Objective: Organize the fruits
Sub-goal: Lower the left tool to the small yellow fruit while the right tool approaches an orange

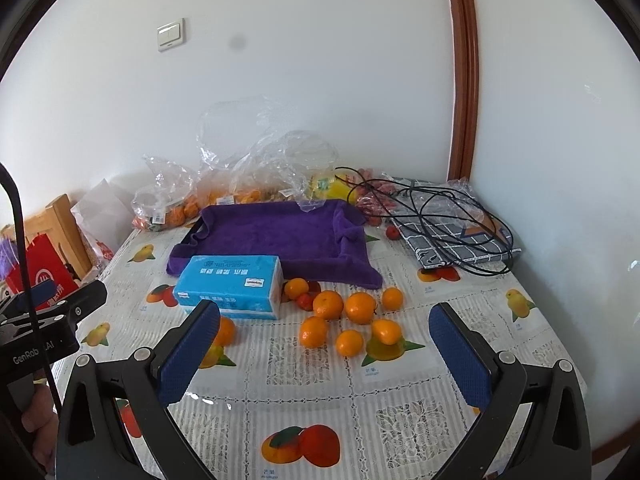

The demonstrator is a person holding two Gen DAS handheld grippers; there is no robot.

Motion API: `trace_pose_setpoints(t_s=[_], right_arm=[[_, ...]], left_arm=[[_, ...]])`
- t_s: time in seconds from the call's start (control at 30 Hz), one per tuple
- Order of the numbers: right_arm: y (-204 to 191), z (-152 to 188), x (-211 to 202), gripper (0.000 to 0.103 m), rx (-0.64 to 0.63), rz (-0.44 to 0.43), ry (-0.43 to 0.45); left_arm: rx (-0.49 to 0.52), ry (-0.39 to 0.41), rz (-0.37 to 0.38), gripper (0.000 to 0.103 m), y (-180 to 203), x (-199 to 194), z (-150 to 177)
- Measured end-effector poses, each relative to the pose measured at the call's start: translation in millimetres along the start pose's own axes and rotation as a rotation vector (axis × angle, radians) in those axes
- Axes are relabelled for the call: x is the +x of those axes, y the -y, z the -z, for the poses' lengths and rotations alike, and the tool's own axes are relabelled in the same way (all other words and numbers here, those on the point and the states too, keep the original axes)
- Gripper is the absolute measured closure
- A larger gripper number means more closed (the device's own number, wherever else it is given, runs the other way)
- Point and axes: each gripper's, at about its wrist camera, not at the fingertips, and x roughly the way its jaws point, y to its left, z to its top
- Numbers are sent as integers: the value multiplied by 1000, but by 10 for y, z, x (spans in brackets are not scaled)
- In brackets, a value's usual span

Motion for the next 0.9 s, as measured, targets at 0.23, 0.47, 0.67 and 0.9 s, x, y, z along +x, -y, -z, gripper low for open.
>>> trace_pose_setpoints(t_s=[0.23,0.47,0.67,0.9], right_arm=[[-22,22,259,0,-32,54,-15],[56,130,519,0,-19,-6,-41],[252,219,796,1,19,7,-91],[530,420,1156,28,83,18,-192]], left_arm=[[34,7,7,0,38,198,-35],[51,-30,-9,0,62,436,-54],[30,-79,28,0,2,741,17],[50,-141,43,0,3,1087,186]])
